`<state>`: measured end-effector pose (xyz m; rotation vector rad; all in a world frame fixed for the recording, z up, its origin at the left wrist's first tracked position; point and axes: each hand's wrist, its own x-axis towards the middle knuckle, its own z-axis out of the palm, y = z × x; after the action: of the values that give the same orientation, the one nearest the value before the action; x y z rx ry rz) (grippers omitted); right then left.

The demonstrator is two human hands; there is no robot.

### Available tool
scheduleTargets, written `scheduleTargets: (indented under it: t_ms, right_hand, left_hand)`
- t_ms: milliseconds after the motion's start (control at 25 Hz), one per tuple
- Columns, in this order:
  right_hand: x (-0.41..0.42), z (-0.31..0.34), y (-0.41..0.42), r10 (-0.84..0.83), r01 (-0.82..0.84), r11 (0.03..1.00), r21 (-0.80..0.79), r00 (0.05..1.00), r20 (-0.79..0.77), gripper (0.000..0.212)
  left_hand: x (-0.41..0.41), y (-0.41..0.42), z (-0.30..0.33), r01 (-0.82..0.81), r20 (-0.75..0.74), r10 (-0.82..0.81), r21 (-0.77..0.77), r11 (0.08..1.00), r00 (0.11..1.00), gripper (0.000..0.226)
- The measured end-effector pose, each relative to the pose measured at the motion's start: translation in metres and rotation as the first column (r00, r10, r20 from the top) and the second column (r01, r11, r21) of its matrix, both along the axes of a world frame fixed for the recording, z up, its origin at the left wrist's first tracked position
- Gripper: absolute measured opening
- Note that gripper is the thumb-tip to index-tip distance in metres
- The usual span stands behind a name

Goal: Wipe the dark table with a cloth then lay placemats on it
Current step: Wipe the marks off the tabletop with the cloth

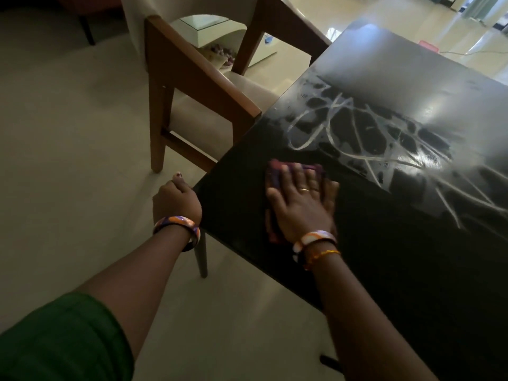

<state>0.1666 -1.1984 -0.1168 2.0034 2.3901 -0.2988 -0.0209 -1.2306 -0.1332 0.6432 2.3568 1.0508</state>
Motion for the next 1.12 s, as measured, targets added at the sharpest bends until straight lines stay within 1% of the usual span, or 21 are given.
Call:
scheduleTargets:
  t_ms: [80,120,160,240,280,320,360,400,440,520,560,600,680,720,800,840,880,920,1000,1040,1120]
  right_hand:
    - [0.031,0.004,0.013,-0.244,0.244,0.97,0.01,0.967,0.074,0.058]
    - [0.029,0.005,0.021,-0.279,0.279,0.96,0.012,0.956,0.091,0.059]
    - [0.015,0.004,0.026,-0.243,0.242,0.97,0.014,0.967,0.075,0.06]
    - [-0.032,-0.001,0.033,0.004,-0.004,1.0,0.009,1.0,-0.027,0.061]
    - [-0.055,-0.001,0.034,0.163,-0.162,0.987,0.014,0.985,-0.057,0.06]
    - [-0.072,-0.002,0.04,0.315,-0.314,0.949,0.025,0.947,-0.068,0.059]
    - [-0.084,-0.003,0.054,0.422,-0.42,0.907,0.036,0.904,-0.067,0.058]
    - [-0.09,-0.004,0.076,0.479,-0.477,0.878,0.042,0.877,-0.045,0.055]
    - [-0.092,-0.002,0.101,0.481,-0.48,0.876,0.048,0.876,-0.01,0.051]
    - [-0.088,0.002,0.145,0.382,-0.383,0.923,0.034,0.924,0.029,0.045]
    - [-0.087,0.004,0.155,0.355,-0.356,0.934,0.022,0.934,0.023,0.044]
    - [-0.088,0.003,0.154,0.373,-0.374,0.927,0.033,0.927,0.034,0.043]
    - [-0.099,-0.001,0.12,0.504,-0.509,0.853,0.114,0.861,0.07,0.044]
    - [-0.106,-0.004,0.094,0.594,-0.594,0.794,0.126,0.803,0.041,0.043]
    - [-0.115,-0.006,0.057,0.716,-0.715,0.697,0.056,0.698,0.002,0.043]
    - [-0.116,-0.003,0.06,0.734,-0.734,0.679,0.027,0.679,0.0,0.041]
    - [-0.115,0.002,0.076,0.712,-0.712,0.702,0.004,0.702,0.004,0.039]
    - [-0.112,0.007,0.094,0.657,-0.657,0.754,-0.012,0.753,0.012,0.037]
    - [-0.098,0.01,0.121,0.519,-0.521,0.853,0.018,0.853,0.056,0.04]
    - [-0.094,0.007,0.123,0.49,-0.493,0.869,0.039,0.868,0.079,0.041]
    - [-0.097,0.0,0.098,0.534,-0.539,0.84,0.062,0.841,0.084,0.042]
  left_hand:
    - [0.001,0.001,-0.003,-0.021,0.001,0.021,0.017,1.0,1.0,0.048]
    - [0.002,0.001,-0.003,-0.031,0.001,0.031,0.027,0.999,1.0,0.047]
    - [0.002,0.001,-0.004,-0.041,0.007,0.04,0.035,0.999,0.999,0.046]
    - [0.001,0.003,-0.007,-0.065,0.022,0.064,0.053,0.996,0.998,0.045]
    - [0.0,0.003,-0.007,-0.073,0.023,0.072,0.061,0.995,0.997,0.045]
    - [0.0,0.002,-0.007,-0.08,0.02,0.079,0.069,0.994,0.997,0.044]
    - [0.0,0.002,-0.008,-0.08,0.016,0.079,0.077,0.994,0.997,0.044]
    - [0.0,0.002,-0.009,-0.079,0.006,0.079,0.084,0.993,0.997,0.044]
    - [0.0,0.002,-0.009,-0.085,-0.007,0.086,0.089,0.992,0.996,0.044]
    - [-0.001,0.003,-0.012,-0.107,-0.027,0.111,0.104,0.989,0.993,0.044]
    - [-0.001,0.004,-0.013,-0.118,-0.037,0.123,0.111,0.987,0.992,0.043]
    - [-0.001,0.003,-0.013,-0.127,-0.047,0.133,0.119,0.985,0.99,0.042]
    - [0.001,0.002,-0.01,-0.133,-0.059,0.143,0.146,0.98,0.988,0.039]
    - [0.001,0.002,-0.009,-0.133,-0.069,0.146,0.164,0.977,0.987,0.037]
    - [0.0,0.003,-0.009,-0.147,-0.111,0.17,0.189,0.971,0.979,0.036]
    - [0.0,0.003,-0.009,-0.162,-0.132,0.19,0.197,0.967,0.973,0.035]
    - [0.0,0.002,-0.009,-0.177,-0.137,0.207,0.207,0.962,0.969,0.034]
    - [0.002,0.001,-0.008,-0.187,-0.127,0.219,0.222,0.957,0.967,0.033]
    - [0.005,-0.002,-0.005,-0.191,-0.073,0.215,0.243,0.951,0.974,0.031]
    - [0.005,-0.003,-0.004,-0.188,-0.04,0.203,0.237,0.953,0.978,0.032]
    - [0.002,-0.008,-0.003,-0.196,0.061,0.187,0.212,0.957,0.98,0.035]
